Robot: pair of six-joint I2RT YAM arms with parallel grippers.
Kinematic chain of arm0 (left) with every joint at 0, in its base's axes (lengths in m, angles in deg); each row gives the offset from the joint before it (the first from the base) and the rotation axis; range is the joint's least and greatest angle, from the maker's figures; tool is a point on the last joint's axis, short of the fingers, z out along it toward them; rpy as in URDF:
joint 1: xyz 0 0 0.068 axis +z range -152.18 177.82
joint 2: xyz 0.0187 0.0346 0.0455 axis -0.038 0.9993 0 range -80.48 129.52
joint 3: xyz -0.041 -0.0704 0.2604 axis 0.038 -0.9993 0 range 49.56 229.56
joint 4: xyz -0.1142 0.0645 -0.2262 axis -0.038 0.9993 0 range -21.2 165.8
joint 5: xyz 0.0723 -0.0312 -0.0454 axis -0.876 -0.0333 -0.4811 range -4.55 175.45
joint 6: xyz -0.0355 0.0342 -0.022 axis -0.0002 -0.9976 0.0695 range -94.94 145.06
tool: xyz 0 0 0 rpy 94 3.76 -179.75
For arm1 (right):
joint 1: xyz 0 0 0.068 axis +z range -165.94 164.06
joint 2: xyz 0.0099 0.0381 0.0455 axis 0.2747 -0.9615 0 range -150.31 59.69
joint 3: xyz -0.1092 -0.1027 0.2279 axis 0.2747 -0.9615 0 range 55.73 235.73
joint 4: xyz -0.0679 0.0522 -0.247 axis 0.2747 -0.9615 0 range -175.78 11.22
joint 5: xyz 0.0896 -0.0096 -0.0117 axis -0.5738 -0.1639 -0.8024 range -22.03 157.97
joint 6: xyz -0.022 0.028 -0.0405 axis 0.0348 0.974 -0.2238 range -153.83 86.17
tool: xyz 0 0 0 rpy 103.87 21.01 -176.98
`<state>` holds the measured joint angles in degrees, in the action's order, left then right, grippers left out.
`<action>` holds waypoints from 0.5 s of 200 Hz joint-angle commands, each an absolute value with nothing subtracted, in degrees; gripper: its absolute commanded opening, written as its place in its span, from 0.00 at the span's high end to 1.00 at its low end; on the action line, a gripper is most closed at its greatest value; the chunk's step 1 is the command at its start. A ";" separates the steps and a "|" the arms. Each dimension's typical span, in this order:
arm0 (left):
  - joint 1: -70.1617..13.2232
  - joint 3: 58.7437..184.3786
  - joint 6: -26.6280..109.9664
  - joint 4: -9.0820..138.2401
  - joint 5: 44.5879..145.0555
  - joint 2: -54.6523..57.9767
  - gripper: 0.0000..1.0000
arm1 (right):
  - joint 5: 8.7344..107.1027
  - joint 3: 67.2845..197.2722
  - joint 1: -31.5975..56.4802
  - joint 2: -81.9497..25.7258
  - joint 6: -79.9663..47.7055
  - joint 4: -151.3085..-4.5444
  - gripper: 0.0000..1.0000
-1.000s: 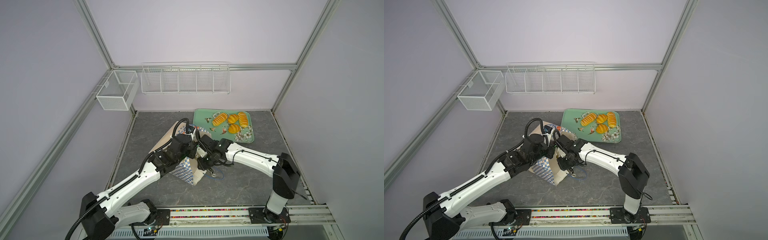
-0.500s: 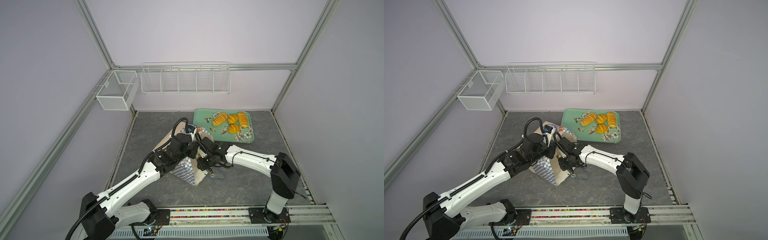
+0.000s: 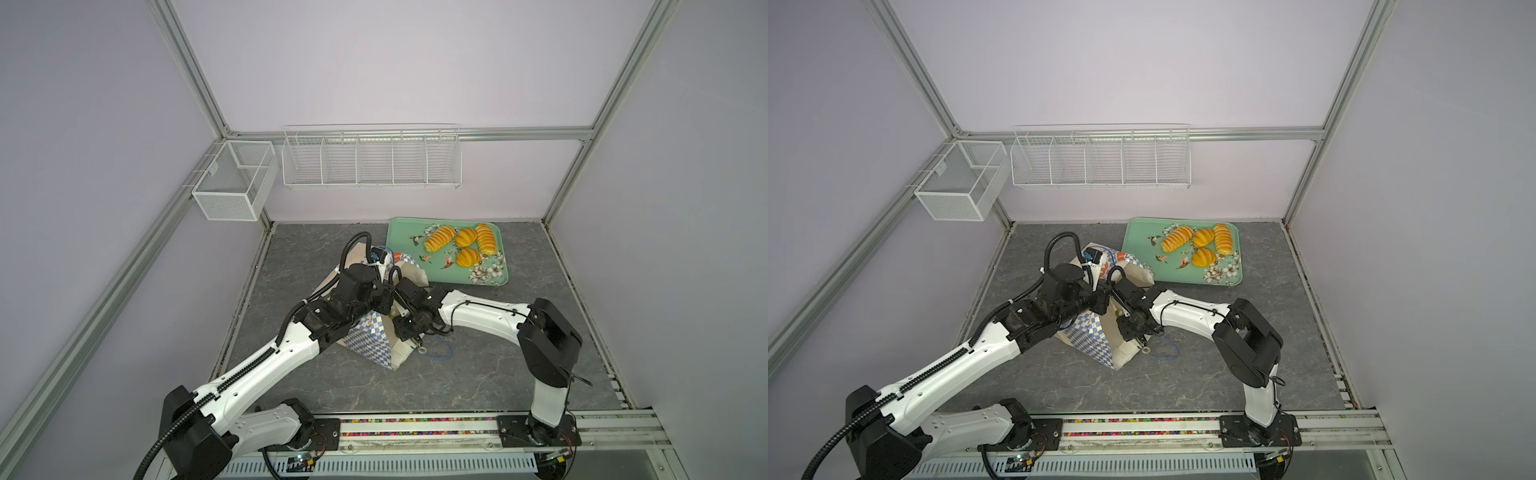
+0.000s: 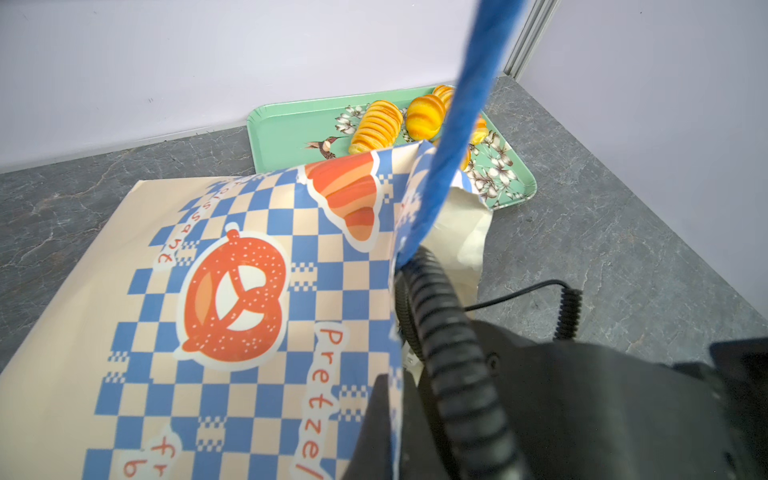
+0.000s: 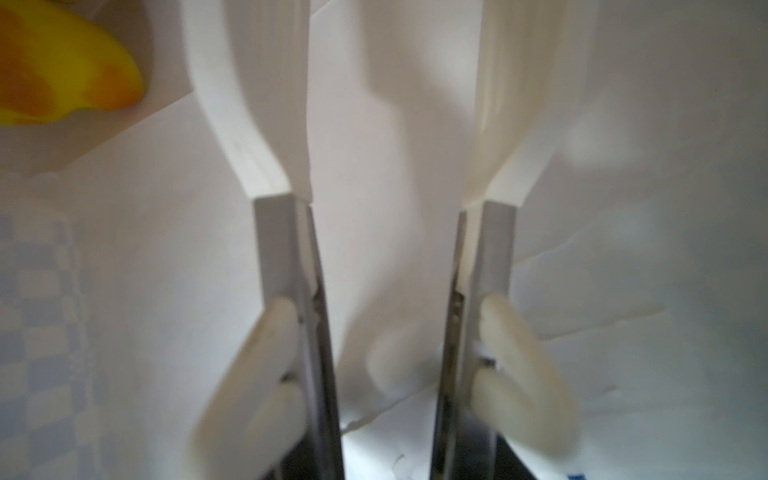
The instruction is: Take the fake bread out of the paper bag
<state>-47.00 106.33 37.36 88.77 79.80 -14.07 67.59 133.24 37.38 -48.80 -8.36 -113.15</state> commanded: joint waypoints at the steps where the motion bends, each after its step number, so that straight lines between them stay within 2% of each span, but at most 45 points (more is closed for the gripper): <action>1: -47.44 108.79 38.49 86.24 84.33 -14.48 1.00 | 67.80 135.47 37.50 -50.06 -8.95 -114.19 0.55; 100: -47.44 109.50 39.47 84.33 87.95 -12.62 1.00 | 67.86 140.48 38.11 -52.61 -11.13 -114.95 0.53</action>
